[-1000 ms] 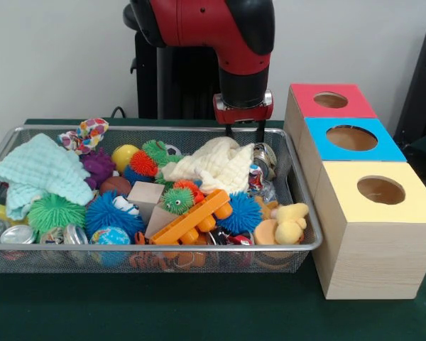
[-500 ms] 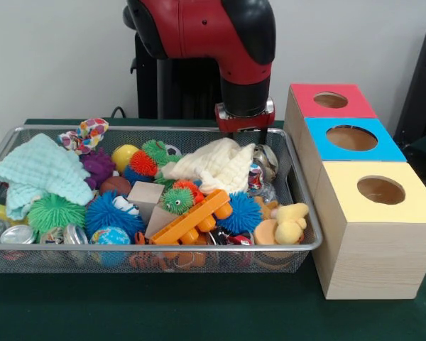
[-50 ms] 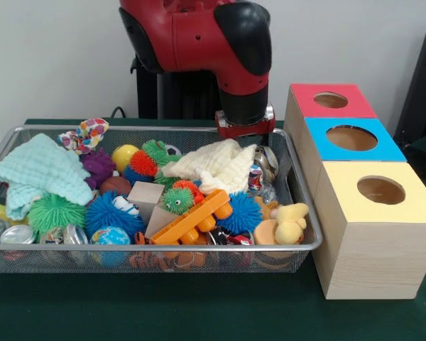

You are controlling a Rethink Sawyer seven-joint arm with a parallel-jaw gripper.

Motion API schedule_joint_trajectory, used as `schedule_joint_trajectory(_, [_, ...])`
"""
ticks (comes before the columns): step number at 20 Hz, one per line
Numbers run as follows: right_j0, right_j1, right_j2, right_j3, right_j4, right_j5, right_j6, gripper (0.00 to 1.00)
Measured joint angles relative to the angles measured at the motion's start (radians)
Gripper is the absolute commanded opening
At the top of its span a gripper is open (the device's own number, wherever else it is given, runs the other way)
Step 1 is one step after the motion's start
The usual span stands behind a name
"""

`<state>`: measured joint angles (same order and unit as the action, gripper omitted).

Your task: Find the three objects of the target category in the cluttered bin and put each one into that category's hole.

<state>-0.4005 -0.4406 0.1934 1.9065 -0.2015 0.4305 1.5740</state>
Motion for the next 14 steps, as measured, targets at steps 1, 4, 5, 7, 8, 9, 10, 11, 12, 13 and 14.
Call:
schedule_joint_trajectory(1, [-0.007,0.006,0.008,-0.011,0.0,0.023,0.0,1.0])
schedule_joint_trajectory(4, [-0.021,0.016,0.022,-0.03,0.0,0.067,0.0,1.0])
schedule_joint_trajectory(5, [-0.025,0.02,0.027,-0.036,0.0,0.082,0.0,1.0])
schedule_joint_trajectory(7, [-0.031,0.025,0.033,-0.045,0.0,0.102,0.0,1.0])
schedule_joint_trajectory(8, [-0.033,0.028,0.036,-0.05,0.0,0.112,0.0,1.0])
schedule_joint_trajectory(9, [-0.039,0.034,0.042,-0.062,0.0,0.135,0.0,1.0])
schedule_joint_trajectory(10, [-0.041,0.037,0.045,-0.066,0.0,0.145,0.0,1.0])
schedule_joint_trajectory(11, [-0.043,0.039,0.047,-0.071,0.0,0.155,0.0,1.0])
schedule_joint_trajectory(12, [-0.046,0.043,0.051,-0.078,0.0,0.169,0.0,1.0])
schedule_joint_trajectory(13, [-0.047,0.045,0.052,-0.081,0.0,0.175,0.0,1.0])
schedule_joint_trajectory(14, [-0.049,0.048,0.055,-0.086,-0.001,0.185,0.0,1.0])
